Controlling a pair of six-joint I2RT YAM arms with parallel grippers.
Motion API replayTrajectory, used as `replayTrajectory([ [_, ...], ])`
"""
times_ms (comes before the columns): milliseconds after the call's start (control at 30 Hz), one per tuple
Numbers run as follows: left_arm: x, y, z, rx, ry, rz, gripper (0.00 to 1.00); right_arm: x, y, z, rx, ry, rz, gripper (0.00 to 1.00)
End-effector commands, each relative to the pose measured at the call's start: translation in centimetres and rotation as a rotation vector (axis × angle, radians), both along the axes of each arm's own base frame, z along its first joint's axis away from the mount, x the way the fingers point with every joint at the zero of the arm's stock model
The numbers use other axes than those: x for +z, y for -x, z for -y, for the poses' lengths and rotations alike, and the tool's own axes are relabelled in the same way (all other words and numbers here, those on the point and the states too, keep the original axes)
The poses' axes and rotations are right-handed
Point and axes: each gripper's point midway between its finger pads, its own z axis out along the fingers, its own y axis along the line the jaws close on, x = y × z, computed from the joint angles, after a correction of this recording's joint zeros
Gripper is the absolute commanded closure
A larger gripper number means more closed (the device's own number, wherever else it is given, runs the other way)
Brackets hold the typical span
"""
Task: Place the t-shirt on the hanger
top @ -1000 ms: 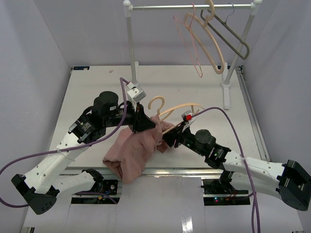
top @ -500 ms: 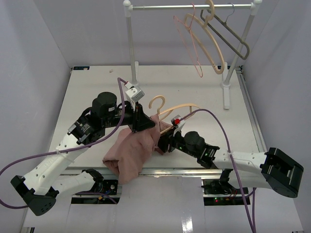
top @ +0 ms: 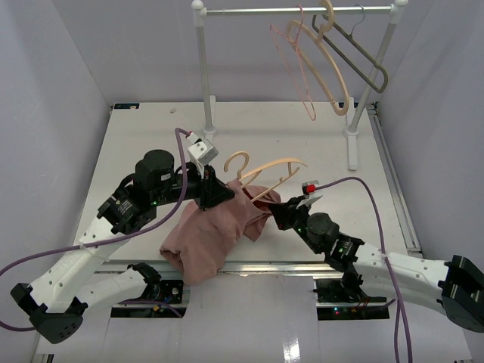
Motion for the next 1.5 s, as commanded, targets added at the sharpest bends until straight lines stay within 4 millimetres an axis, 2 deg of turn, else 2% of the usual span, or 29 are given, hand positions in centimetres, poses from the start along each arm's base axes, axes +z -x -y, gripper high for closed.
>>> replayTrajectory([
  [0,0.9,1.0,-1.2,-0.015,-0.002,0.084,1.0,1.5,-2.5,5.4,-0.248,0.001,0.021,0.92],
  [167,0.5,1.8,-1.9,-0.035,-0.032,0.099,1.0,3.7,-4.0,8.3,-0.328,0.006,0.029,0.92],
  [400,1.1,3.4,-2.3,-0.103,-0.029,0.138,1.0,3.0,-6.3,9.4,-0.28,0.022,-0.03,0.92],
  [633,-0.7,2.9,-3.5,-0.062,-0.117,0.139,1.0,3.7,-7.6,11.4,-0.316,0.014,-0.038,0.92],
  [833,-1.5,2.3,-4.2,-0.031,-0.167,0.15,1.0,5.4,-7.8,11.7,-0.297,0.02,-0.009,0.92],
  [1000,-2.3,2.7,-3.8,-0.078,-0.178,0.141,1.0,6.9,-8.5,11.8,-0.276,0.077,0.002,0.92],
  [1100,-2.5,3.1,-3.5,-0.112,-0.169,0.148,1.0,7.0,-8.9,11.3,-0.244,0.1,-0.006,0.92],
  [1267,-1.5,3.1,-3.3,-0.104,-0.128,0.169,1.0,6.3,-9.2,10.6,-0.191,0.132,-0.043,0.92],
  [1467,-1.3,3.8,-3.1,-0.137,-0.107,0.161,1.0,5.5,-10.0,11.1,-0.19,0.155,-0.072,0.92],
])
